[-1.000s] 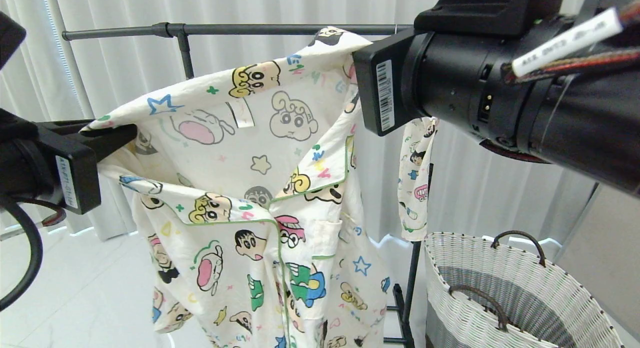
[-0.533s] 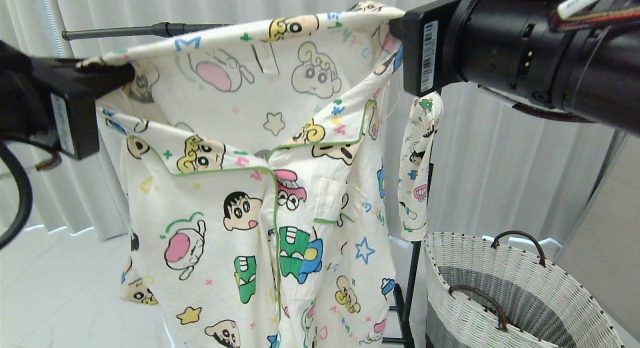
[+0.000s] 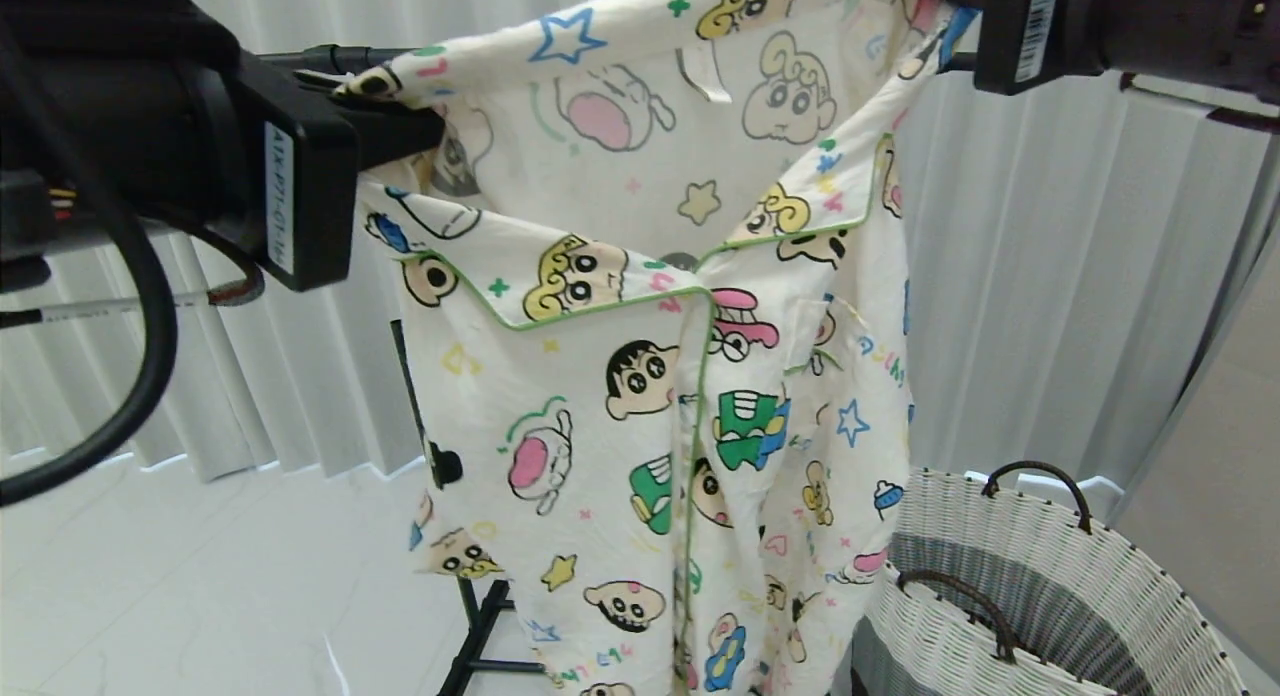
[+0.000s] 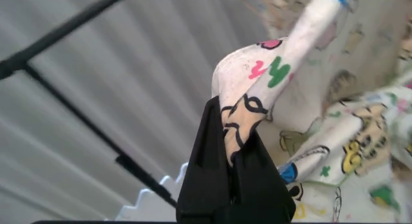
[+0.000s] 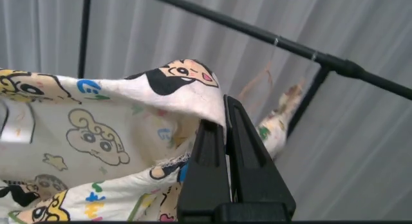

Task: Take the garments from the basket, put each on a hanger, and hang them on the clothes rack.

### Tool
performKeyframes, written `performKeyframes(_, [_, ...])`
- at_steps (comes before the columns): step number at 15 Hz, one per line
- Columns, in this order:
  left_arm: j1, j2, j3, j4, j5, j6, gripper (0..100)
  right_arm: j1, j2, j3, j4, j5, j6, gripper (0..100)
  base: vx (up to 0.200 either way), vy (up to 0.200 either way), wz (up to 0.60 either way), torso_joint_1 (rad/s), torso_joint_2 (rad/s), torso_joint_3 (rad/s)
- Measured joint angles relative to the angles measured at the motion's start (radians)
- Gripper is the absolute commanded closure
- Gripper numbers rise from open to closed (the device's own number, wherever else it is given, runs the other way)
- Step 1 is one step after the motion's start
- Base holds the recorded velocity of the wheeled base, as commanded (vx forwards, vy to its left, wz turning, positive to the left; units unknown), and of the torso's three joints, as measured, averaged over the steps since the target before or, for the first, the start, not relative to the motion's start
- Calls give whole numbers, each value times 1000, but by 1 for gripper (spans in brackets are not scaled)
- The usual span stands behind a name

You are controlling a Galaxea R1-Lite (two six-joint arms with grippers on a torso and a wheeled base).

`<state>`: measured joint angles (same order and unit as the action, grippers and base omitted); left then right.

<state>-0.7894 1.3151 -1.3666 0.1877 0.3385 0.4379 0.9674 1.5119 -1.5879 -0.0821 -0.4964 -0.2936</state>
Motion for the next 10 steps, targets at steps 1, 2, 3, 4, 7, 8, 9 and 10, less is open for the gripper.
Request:
performKeyframes(1, [-31, 9, -5, 8, -2, -5, 100, -13, -27, 0, 57, 8, 2, 100, 0, 0, 0, 0, 0, 0])
performKeyframes(2, [-49, 22, -20, 9, -3, -6, 100, -21, -52, 2, 113, 18, 4, 100, 0, 0, 0, 0, 0, 0])
performKeyframes(3, [-64, 40, -45, 9, -4, -8, 100, -26, -82, 5, 176, 44, 10, 100, 0, 0, 0, 0, 0, 0])
performKeyframes(4, [-73, 64, -87, 7, -6, -11, 100, -28, -113, 7, 241, 98, 17, 100, 0, 0, 0, 0, 0, 0])
performKeyframes(7, [-79, 159, -241, -17, -5, -23, 100, -30, -198, 8, 400, 231, 58, 100, 0, 0, 0, 0, 0, 0])
performKeyframes(8, [-77, 196, -285, -51, -2, -23, 100, -29, -224, 8, 447, 293, 78, 100, 0, 0, 0, 0, 0, 0])
performKeyframes(9, [-70, 229, -313, -93, 4, -20, 100, -27, -248, 9, 485, 342, 91, 100, 0, 0, 0, 0, 0, 0])
performKeyframes(10, [-61, 259, -330, -134, 25, -19, 100, -20, -271, 9, 521, 389, 95, 100, 0, 0, 0, 0, 0, 0])
